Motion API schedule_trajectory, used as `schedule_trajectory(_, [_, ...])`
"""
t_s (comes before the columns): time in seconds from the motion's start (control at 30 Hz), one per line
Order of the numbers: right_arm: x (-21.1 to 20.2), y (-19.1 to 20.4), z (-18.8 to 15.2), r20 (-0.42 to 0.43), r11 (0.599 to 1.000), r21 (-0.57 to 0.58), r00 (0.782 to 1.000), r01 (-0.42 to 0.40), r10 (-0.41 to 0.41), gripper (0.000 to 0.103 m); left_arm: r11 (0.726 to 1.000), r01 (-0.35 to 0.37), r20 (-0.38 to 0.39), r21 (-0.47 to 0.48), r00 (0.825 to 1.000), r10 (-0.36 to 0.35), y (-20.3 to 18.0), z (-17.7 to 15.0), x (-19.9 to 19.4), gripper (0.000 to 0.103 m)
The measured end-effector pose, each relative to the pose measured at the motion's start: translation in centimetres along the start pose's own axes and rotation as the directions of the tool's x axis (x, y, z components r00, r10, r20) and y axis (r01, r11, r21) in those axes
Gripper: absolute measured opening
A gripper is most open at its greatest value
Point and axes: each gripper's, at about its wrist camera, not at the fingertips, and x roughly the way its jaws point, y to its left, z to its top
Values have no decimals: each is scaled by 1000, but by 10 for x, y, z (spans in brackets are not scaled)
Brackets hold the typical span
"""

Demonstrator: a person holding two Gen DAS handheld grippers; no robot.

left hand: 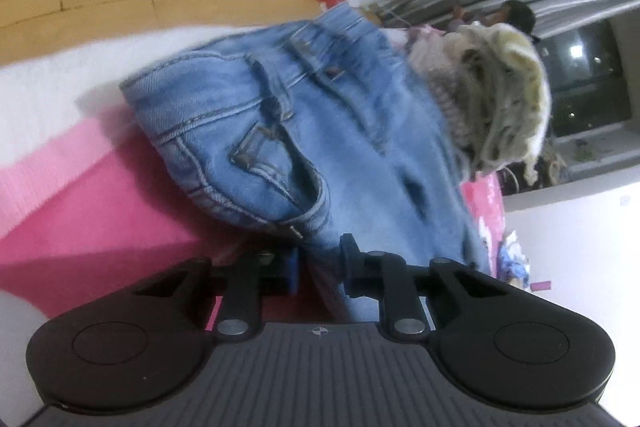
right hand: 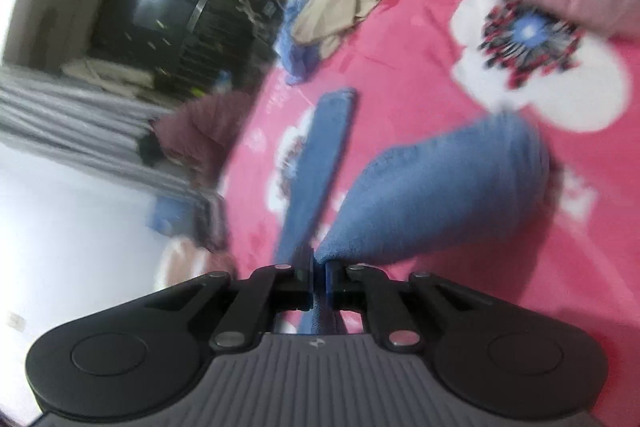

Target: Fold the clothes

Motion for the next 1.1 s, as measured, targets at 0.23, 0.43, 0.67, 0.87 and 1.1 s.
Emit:
schedule_trajectory(0.23, [-1,-65,-20,-129,955,71,952,288,-278,9,997,-19,-95,-79,995,11,27,-1,13,28])
schedule_trajectory(0.43, [22,-98,-34,-133,958,88,956,273,-260,11,998,-38,-68,-42,997,35,25,-1,11,15])
schedule_trajectory(0.67, [-1,-53,-33,-185,918,-46,899,395,-396,7,976,-164,-81,143,981,177,-12,10,-5,10])
schedule_trajectory(0.87, [-9,-106,-33,-205,895,93,888,437,-412,27,956,-219,-190,195,948,256,3,16,3,31])
schedule_trajectory(1.1, [-42,-121,-25,-9,913,221,937,344,-350,37,912,-178,-273,369,917,290,-14,23,-49,39])
